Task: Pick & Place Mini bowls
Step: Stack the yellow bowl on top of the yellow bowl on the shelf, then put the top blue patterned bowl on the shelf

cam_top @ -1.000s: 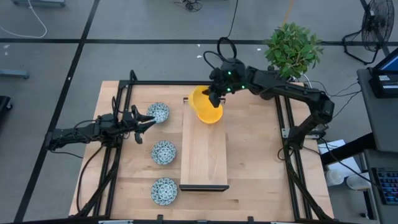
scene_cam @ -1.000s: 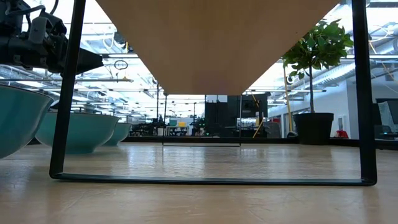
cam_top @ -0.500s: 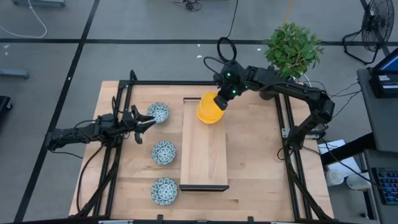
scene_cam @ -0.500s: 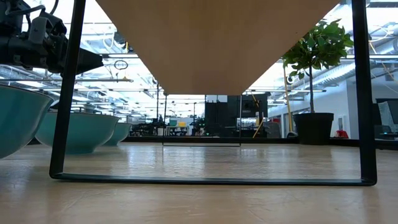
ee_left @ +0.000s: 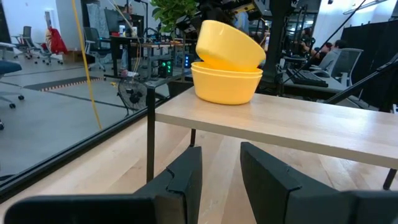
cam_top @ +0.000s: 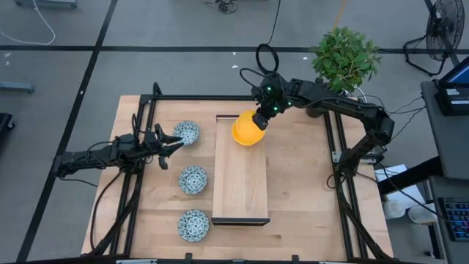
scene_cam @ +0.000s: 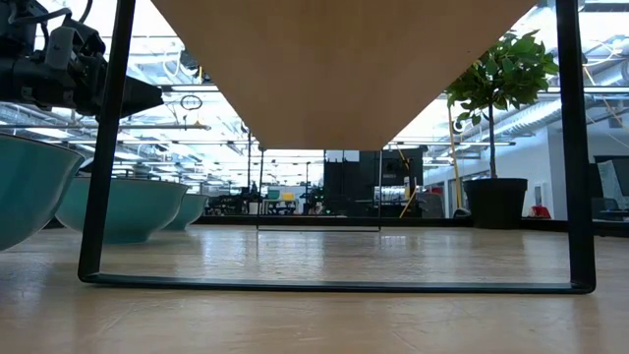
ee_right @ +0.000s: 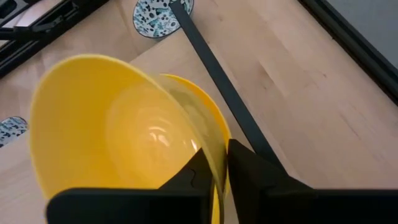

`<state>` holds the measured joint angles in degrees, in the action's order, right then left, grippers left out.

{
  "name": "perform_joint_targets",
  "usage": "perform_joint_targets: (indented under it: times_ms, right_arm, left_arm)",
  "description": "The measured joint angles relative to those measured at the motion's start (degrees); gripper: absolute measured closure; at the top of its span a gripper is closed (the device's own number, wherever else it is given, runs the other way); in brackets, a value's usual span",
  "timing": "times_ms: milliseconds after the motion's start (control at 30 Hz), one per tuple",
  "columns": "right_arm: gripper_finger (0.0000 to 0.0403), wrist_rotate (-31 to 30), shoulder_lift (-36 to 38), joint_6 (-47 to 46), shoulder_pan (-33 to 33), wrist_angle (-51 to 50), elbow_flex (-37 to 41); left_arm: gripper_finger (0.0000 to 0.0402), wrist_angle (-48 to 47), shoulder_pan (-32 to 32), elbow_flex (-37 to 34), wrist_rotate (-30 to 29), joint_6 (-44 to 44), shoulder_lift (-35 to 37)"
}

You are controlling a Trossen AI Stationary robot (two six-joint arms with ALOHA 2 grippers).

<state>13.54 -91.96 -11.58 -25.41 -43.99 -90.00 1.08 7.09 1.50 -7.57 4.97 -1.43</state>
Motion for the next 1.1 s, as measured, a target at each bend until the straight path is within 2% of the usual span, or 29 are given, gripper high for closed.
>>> perform_joint_targets:
  times_ms: [300, 567, 800, 900, 1100]
  right_arm:
    - [0.0313, 0.0, 0.0, 0.5, 0.0, 1.4, 0.0]
    - [0.0265, 0.2, 0.7, 1.6, 0.5, 10.5, 0.0]
    - [0.0261, 0.5, 1.0, 4.9, 3.5, 16.8, 0.0]
    - [0.0265, 3.2, 1.8, 9.7, 5.3, 16.1, 0.1]
    - [0.0271, 2.9, 5.4, 11.8, 8.9, 14.6, 1.3]
  left_arm:
    - [0.0289, 0.0, 0.0, 0.0, 0.0, 0.0, 0.0]
    - [0.0289, 0.0, 0.0, 0.0, 0.0, 0.0, 0.0]
    - [0.0289, 0.0, 0.0, 0.0, 0.0, 0.0, 0.0]
    - [0.0289, 0.0, 0.0, 0.0, 0.0, 0.0, 0.0]
    - [0.0289, 0.0, 0.0, 0.0, 0.0, 0.0, 0.0]
